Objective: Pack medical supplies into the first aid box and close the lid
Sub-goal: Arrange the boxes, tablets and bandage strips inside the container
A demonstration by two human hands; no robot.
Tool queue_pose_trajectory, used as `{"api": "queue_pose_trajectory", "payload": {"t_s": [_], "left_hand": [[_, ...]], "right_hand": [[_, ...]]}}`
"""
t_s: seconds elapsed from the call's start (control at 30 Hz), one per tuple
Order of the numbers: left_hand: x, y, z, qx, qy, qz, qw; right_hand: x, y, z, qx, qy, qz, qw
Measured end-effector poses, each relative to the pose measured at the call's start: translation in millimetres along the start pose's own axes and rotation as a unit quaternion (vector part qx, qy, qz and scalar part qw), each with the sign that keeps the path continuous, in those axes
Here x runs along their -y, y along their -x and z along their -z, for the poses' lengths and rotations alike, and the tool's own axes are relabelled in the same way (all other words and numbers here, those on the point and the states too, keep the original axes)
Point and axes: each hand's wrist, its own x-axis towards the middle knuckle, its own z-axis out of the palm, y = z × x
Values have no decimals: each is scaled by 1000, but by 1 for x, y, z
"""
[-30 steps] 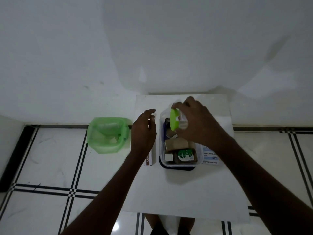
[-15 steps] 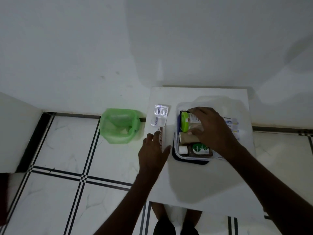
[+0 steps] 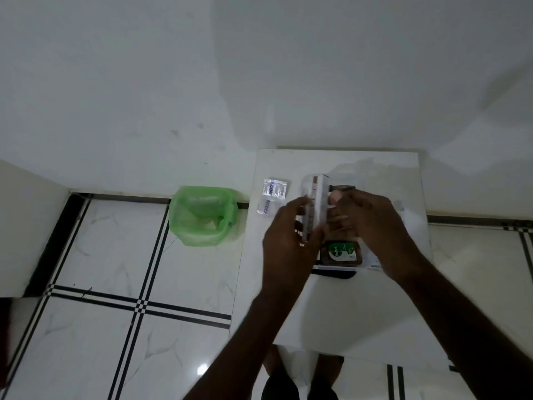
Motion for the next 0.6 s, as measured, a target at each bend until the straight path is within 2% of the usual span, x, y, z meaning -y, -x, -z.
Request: {"api": "queue_pose_trajectory", "payload": {"t_s": [0.03, 0.13, 0.23, 0.37, 0.43, 0.6], "left_hand": [[0, -2, -5, 37, -3, -9, 999], [7, -11, -5, 93, -22, -51, 994], [15, -29, -9, 53, -184, -148, 970], [26, -58, -22, 80, -362, -187, 910], [35, -67, -15, 71, -391, -194, 897], [42, -64, -14, 70, -384, -187, 902]], "right_hand": [[1, 1, 0, 1, -4, -23, 1000], [-6, -3, 9, -72, 140, 23, 987], [-12, -4, 23, -134, 207, 61, 967], [-14, -8, 25, -185, 287, 65, 938], [-19, -11, 19, -177, 316, 64, 930], [-31, -10, 9, -166, 361, 81, 914]]}}
